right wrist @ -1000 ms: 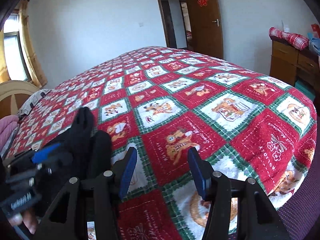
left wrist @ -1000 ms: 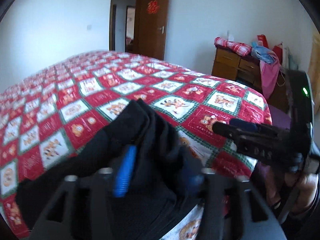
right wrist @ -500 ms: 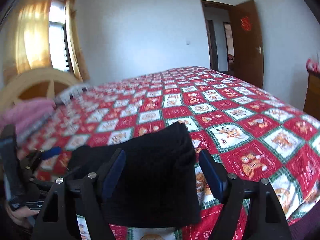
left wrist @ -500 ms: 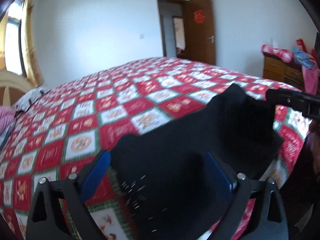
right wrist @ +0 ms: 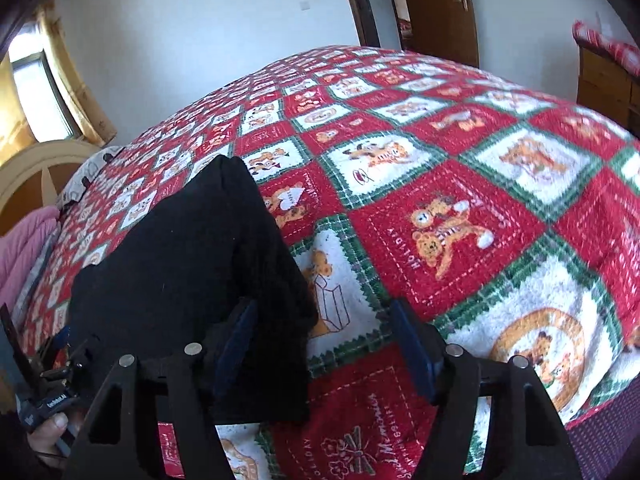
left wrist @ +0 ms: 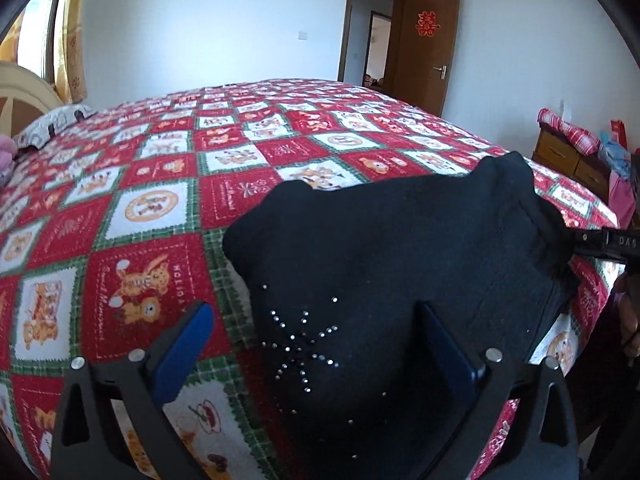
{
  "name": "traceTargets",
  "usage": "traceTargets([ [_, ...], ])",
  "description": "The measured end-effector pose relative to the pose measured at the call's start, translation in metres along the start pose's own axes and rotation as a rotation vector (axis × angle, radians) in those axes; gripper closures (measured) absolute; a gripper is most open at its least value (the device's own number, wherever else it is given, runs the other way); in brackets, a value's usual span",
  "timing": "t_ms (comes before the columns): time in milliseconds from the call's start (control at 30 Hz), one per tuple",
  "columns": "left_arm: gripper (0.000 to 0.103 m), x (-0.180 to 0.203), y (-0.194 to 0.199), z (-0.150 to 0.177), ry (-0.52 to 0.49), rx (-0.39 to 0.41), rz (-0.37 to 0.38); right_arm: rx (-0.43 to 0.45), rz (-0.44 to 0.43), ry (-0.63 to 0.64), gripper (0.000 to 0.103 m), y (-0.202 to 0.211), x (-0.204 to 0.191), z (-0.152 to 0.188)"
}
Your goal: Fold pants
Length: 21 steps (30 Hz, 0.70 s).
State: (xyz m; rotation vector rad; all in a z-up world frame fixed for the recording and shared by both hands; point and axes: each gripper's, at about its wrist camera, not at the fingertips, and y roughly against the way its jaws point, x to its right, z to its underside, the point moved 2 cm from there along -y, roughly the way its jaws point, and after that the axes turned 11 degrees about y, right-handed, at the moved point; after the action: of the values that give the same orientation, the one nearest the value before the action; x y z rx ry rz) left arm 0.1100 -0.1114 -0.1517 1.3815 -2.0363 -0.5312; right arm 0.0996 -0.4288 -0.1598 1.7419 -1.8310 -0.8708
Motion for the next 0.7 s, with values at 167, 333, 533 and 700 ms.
traceTargets([
  [167,0.0,-0.008,-0.002,0.001,0.057,-0.021,0.041,0.047,-0.146,-0.053,0.041,0.004,0.004,-0.004],
  [333,0.0,-0.007,-0.003,0.001,0.056,-0.015,0.043,0.058,-0.227,-0.058,0.041,-0.007,0.002,-0.007],
  [533,0.0,-0.006,-0.005,0.001,0.054,-0.01,0.059,0.015,-0.305,-0.044,0.05,-0.024,-0.011,-0.007],
  [700,0.0,-0.007,-0.006,0.0,0.061,-0.012,0.068,-0.003,-0.36,-0.076,0.055,-0.03,-0.01,-0.005],
])
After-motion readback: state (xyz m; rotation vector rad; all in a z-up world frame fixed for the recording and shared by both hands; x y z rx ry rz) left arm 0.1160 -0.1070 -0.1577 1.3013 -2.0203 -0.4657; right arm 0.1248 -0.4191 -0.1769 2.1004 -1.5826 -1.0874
